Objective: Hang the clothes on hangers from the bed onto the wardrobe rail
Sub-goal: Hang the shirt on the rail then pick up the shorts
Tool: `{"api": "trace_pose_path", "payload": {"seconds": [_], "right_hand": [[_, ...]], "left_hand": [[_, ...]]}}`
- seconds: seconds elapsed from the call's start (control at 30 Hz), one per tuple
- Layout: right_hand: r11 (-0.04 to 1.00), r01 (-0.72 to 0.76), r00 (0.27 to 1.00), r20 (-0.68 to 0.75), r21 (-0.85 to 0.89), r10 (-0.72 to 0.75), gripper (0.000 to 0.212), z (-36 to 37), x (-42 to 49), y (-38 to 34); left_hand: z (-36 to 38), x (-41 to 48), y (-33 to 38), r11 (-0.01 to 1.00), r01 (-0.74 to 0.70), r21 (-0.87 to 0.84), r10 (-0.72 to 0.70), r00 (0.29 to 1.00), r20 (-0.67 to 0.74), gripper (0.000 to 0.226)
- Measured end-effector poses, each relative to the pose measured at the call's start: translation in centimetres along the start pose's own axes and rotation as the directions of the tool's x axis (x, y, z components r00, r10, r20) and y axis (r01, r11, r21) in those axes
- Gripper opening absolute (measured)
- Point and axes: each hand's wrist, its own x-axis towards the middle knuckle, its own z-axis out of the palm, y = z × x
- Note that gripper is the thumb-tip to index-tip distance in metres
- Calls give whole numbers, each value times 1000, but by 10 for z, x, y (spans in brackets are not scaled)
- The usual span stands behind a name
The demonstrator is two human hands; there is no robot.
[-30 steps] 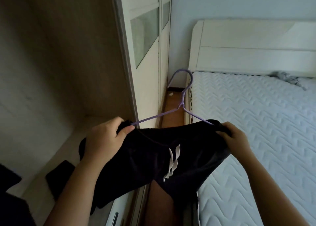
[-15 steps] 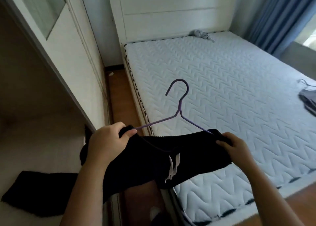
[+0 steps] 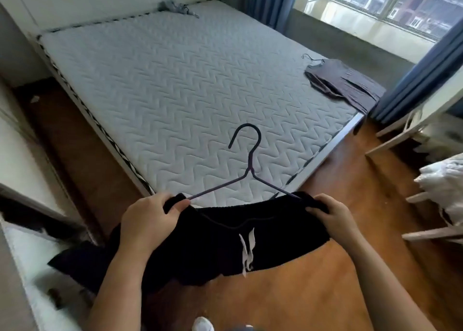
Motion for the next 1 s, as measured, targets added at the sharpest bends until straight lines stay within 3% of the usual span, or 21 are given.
{"api": "trace_pose_path", "payload": {"seconds": [0.2,0.43,0.6,0.7,0.83,1.0], "right_hand": [[996,-93,992,-81,-5,93,3,-62,-53,73],[964,-230,941,-223,137,256,3,-187,-135,197],[938,-290,866,-364,191,342,22,-288,-182,294],[935,-306,803,-480,177,353,34,-347,-202,344],[926,-281,704,-601,253,378,9,-406,-208,377],[943,-230,684,-650,239,332,19,-456,-167,411]], "left_hand": [[42,-5,79,993,-114,-39,119,979,163,35],[117,-40,258,923,-375,-85,384,901,201,32],[181,-83,392,841,-530,-112,541,815,207,33],[219,-103,462,807,-549,-217,590,759,275,28],[253,-110,524,788,-527,-319,615,695,372,21],[283,-81,562,782,-537,-316,623,670,403,15]]}}
